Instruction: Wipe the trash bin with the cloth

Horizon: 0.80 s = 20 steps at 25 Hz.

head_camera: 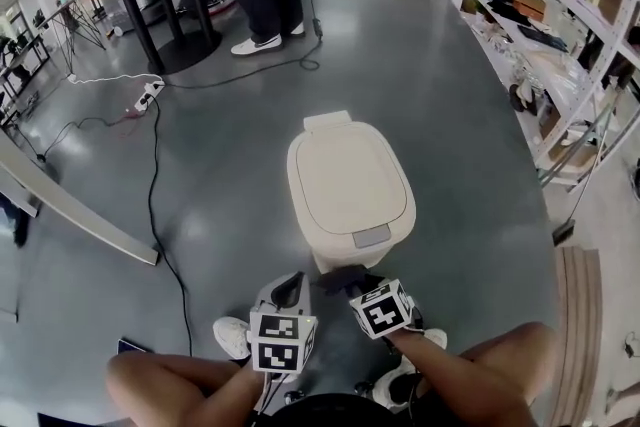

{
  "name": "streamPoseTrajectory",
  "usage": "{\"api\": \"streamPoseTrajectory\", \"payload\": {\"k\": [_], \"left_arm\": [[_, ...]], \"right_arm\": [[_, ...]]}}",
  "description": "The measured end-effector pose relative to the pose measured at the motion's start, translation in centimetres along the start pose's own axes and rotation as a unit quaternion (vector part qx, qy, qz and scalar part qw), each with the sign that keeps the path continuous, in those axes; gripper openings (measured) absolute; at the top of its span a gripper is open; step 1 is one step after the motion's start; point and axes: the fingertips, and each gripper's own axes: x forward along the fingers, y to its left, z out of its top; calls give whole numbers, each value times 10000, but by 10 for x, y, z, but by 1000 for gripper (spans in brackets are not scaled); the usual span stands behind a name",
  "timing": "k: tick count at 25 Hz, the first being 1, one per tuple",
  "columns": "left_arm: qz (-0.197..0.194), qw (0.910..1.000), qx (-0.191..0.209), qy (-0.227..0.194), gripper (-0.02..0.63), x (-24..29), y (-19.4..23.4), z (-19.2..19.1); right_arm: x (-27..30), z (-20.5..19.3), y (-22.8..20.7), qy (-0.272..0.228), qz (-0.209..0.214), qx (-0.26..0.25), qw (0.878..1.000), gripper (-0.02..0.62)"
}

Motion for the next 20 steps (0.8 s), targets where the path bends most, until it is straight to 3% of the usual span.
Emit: {"api": "streamPoseTrajectory", "payload": {"k": [7, 20], "left_arm": [[47, 9999, -135, -27, 0, -5, 15, -1], [-82, 9996, -262, 103, 0, 6, 15, -1]], "right_arm": [[17, 21, 29, 60, 238, -100, 9996, 91], [18, 12, 0, -20, -27, 111, 9999, 91]]}}
